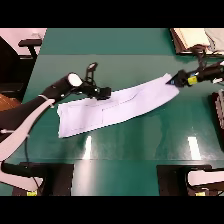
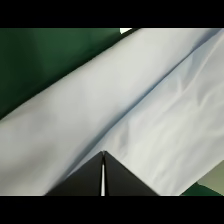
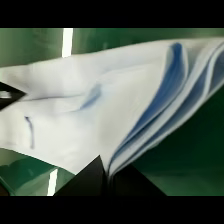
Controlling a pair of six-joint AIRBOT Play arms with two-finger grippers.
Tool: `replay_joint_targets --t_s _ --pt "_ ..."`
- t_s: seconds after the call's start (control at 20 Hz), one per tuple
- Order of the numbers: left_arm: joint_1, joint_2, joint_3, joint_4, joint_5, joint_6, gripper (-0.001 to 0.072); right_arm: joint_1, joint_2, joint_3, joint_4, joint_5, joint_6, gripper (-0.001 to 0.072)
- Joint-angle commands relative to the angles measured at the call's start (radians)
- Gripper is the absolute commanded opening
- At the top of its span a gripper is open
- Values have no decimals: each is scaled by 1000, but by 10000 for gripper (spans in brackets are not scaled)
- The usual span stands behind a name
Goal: Fold the shirts.
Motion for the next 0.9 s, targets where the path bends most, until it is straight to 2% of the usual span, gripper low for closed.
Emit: replay_joint_targets --t_s 0.0,0.35,0.6,0.85 --pt "-69 -123 105 -21 -3 -6 22 38 117 66 132 20 17 11" --pt "-106 -175 148 -19 -10 -13 22 245 172 201 149 -2 33 11" --pt "-98 -164 166 -38 -8 -3 22 373 171 210 149 -69 32 11" --pt "77 43 223 70 -80 -4 22 514 170 209 149 -141 32 11"
